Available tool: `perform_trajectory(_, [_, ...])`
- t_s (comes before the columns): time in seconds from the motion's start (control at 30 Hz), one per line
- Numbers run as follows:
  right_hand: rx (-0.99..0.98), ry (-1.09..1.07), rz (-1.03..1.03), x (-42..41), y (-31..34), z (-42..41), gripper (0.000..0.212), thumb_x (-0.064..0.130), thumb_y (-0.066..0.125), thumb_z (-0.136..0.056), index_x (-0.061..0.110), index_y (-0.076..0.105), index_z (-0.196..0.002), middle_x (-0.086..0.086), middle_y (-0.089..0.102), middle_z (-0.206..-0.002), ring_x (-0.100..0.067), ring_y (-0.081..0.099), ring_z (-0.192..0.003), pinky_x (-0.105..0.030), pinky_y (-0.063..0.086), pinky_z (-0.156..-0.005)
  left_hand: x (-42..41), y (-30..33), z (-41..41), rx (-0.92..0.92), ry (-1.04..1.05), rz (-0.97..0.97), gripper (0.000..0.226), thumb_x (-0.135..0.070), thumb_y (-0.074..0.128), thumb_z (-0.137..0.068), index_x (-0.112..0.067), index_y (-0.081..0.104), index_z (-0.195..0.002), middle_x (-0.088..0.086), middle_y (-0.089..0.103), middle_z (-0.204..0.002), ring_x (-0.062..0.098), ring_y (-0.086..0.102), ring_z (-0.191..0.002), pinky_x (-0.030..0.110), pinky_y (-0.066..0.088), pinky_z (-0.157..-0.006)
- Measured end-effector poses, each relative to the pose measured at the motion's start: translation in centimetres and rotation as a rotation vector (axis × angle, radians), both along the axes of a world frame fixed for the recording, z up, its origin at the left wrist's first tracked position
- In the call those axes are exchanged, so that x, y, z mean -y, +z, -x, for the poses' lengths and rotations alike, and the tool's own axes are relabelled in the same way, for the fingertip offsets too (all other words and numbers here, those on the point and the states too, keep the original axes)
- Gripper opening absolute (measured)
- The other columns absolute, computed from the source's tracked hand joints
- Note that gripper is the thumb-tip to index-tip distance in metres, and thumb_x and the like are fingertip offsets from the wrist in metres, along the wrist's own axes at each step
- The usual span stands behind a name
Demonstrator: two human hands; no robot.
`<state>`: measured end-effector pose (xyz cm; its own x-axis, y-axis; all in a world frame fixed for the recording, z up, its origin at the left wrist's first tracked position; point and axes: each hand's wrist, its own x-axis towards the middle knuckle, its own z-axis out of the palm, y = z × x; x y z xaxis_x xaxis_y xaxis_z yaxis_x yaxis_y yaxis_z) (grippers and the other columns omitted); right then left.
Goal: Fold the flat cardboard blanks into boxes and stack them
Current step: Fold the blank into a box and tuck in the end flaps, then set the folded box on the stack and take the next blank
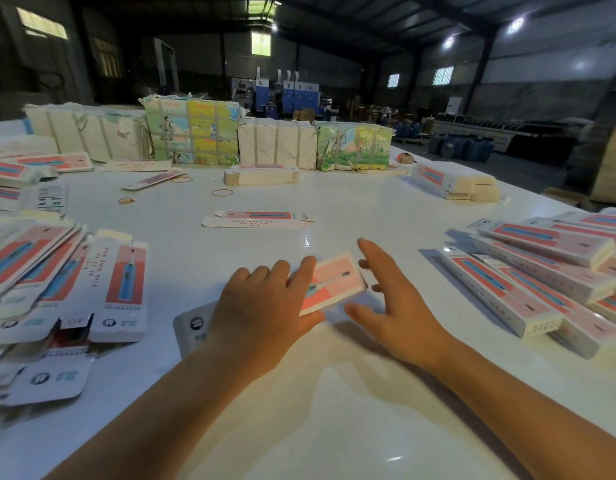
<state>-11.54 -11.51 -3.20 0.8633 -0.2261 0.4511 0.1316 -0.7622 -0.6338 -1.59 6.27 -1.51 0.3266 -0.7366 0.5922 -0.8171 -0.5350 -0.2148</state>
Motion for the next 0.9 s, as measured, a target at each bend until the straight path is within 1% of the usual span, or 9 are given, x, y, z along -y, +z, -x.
perform_trajectory(0.07, [0.010,0.099,0.212,0.2,0.2,0.1,0.077,0.039,0.062,-0.085,0.029,0.014,-0.145,0.003,0.014,-0.157,-0.014,0.017,-0.144,-0.026,0.018,-0.116,-0.2,-0.2,0.0,0.031,-0.036,-0.054,0.068,-0.060,0.067,-0.065,-0.009,0.067,-0.111,0.007,0.063,-0.069,0.023,0.058,-0.050,0.028,0.038,-0.044])
perform_trajectory(0.17, [0.089,0.135,0.534,0.1,0.1,-0.3,0.064,0.019,0.068,-0.082,0.005,0.041,-0.139,-0.014,0.044,-0.142,-0.030,0.041,-0.127,-0.036,0.033,-0.109,-0.2,-0.9,0.2,0.024,-0.073,-0.046,0.072,-0.057,0.078,-0.057,-0.009,0.068,-0.110,0.007,0.067,-0.076,0.024,0.061,-0.057,0.031,0.044,-0.048])
perform_trajectory(0.3, [0.070,0.023,0.561,0.7,0.5,-0.1,0.059,0.025,0.069,-0.085,0.005,0.048,-0.136,-0.012,0.057,-0.129,-0.030,0.050,-0.112,-0.037,0.041,-0.094,0.6,-0.8,0.6,0.111,-0.092,0.097,0.072,-0.044,0.082,-0.059,-0.006,0.065,-0.117,0.019,0.065,-0.110,0.042,0.062,-0.094,0.055,0.048,-0.078])
perform_trajectory(0.4, [0.095,-0.219,0.486,3.1,2.3,0.5,0.054,0.028,0.065,-0.087,0.013,0.048,-0.136,-0.011,0.058,-0.125,-0.030,0.048,-0.110,-0.037,0.039,-0.091,1.7,-2.1,1.0,0.128,-0.236,0.183,0.050,-0.050,0.039,-0.091,-0.014,0.059,-0.118,0.016,0.066,-0.107,0.036,0.057,-0.099,0.055,0.048,-0.075])
perform_trajectory(0.47, [0.168,-0.401,0.366,5.9,5.2,1.1,0.046,0.028,0.064,-0.087,0.017,0.054,-0.130,-0.011,0.061,-0.117,-0.028,0.049,-0.102,-0.037,0.040,-0.085,2.6,-3.7,0.5,-0.011,-0.346,0.183,0.062,-0.056,0.015,-0.095,-0.021,0.066,-0.104,0.005,0.069,-0.093,0.022,0.050,-0.092,0.048,0.051,-0.062])
perform_trajectory(0.6, [0.245,-0.788,0.327,15.8,11.9,4.3,0.036,0.023,0.063,-0.086,0.018,0.060,-0.122,-0.016,0.060,-0.113,-0.030,0.052,-0.098,-0.034,0.040,-0.079,3.9,-5.3,-1.0,-0.159,-0.460,0.185,0.050,-0.062,0.014,-0.093,-0.029,0.051,-0.097,-0.013,0.049,-0.094,0.015,0.044,-0.079,0.038,0.051,-0.045])
perform_trajectory(0.73, [0.088,-1.221,0.377,26.0,14.0,11.0,0.038,0.016,0.049,-0.088,0.026,0.057,-0.124,-0.014,0.048,-0.124,-0.037,0.042,-0.111,-0.041,0.042,-0.086,4.5,-5.7,-1.5,-0.098,-0.496,0.161,0.044,-0.058,0.012,-0.095,-0.031,0.048,-0.094,-0.014,0.040,-0.091,0.019,0.054,-0.065,0.035,0.049,-0.043])
perform_trajectory(0.8, [-0.109,-1.391,0.431,29.4,12.5,14.4,0.041,0.012,0.045,-0.089,0.026,0.056,-0.126,-0.014,0.045,-0.126,-0.038,0.038,-0.114,-0.045,0.040,-0.089,4.4,-5.5,-1.3,-0.114,-0.512,0.143,0.043,-0.058,0.012,-0.095,-0.032,0.047,-0.094,-0.014,0.039,-0.090,0.020,0.052,-0.064,0.034,0.048,-0.043])
perform_trajectory(0.9, [-0.412,-1.461,0.424,31.6,9.8,17.8,0.049,0.012,0.048,-0.087,0.029,0.049,-0.133,-0.012,0.044,-0.126,-0.037,0.038,-0.116,-0.046,0.043,-0.089,4.7,-4.9,-1.2,-0.085,-0.516,0.112,0.042,-0.055,0.012,-0.096,-0.032,0.047,-0.093,-0.012,0.038,-0.088,0.023,0.057,-0.048,0.031,0.048,-0.043])
